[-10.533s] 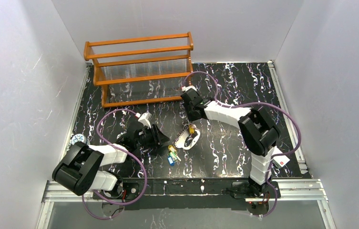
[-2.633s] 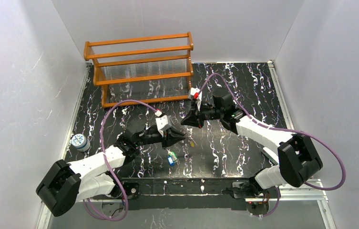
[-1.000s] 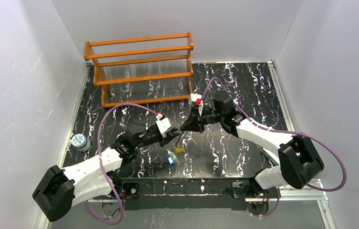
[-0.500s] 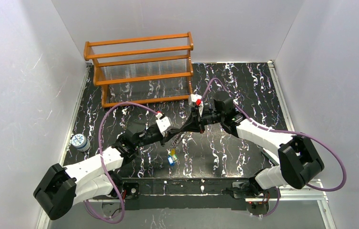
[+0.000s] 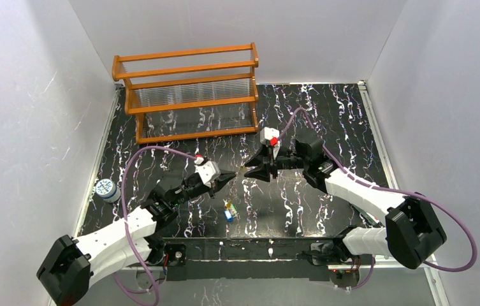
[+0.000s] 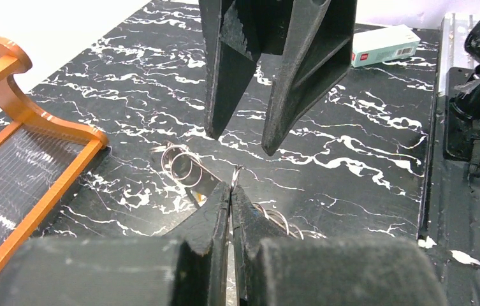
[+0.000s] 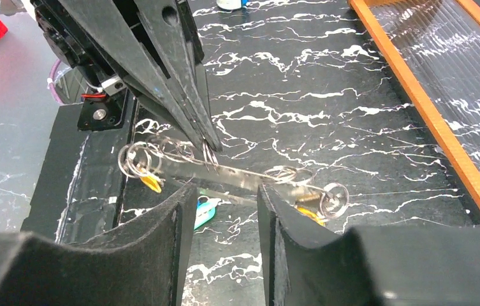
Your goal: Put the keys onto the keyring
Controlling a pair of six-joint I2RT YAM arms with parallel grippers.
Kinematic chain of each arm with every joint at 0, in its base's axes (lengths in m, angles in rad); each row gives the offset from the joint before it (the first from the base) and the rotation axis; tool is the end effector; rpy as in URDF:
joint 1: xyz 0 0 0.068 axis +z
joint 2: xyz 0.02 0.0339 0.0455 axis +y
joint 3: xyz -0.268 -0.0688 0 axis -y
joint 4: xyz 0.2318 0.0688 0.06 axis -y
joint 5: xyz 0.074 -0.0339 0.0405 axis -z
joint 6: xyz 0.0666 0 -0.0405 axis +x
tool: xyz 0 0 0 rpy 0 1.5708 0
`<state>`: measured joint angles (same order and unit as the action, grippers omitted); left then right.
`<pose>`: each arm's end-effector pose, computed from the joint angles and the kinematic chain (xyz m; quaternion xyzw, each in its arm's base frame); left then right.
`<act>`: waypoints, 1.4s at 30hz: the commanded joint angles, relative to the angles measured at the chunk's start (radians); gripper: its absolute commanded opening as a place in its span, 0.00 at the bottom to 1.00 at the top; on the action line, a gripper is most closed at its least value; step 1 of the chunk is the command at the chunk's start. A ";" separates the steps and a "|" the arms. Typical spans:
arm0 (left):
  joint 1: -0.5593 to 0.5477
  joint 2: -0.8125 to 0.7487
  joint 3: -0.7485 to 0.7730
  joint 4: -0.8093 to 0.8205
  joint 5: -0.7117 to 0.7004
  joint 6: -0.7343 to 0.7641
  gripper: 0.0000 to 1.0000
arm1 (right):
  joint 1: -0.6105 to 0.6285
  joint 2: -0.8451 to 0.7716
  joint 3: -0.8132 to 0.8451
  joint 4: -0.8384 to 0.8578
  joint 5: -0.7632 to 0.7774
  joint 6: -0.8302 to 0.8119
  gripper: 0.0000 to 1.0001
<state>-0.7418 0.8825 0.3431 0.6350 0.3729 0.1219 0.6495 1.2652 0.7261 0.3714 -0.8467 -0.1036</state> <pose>0.1420 -0.1631 0.2659 0.4012 0.5428 -0.3405 0.6546 0.1972 0.2124 0.2819 -0.5026 0.5501 0.4608 0.4820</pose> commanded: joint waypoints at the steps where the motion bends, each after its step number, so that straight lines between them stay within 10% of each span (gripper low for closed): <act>1: -0.004 -0.060 -0.061 0.152 0.009 -0.025 0.00 | 0.005 -0.030 -0.049 0.116 -0.019 0.001 0.45; 25: -0.005 -0.080 -0.107 0.339 0.129 -0.046 0.00 | 0.052 0.011 -0.147 0.511 -0.085 0.086 0.39; 32: -0.005 -0.075 -0.102 0.339 0.130 -0.056 0.00 | 0.064 0.039 -0.133 0.561 -0.099 0.126 0.17; 42: -0.005 -0.070 -0.104 0.339 0.126 -0.063 0.00 | 0.066 0.002 -0.149 0.561 -0.073 0.127 0.33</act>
<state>-0.7418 0.8169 0.2249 0.9203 0.4904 0.0662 0.7090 1.3018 0.5602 0.8719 -0.9367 0.0227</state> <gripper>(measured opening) 0.010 0.317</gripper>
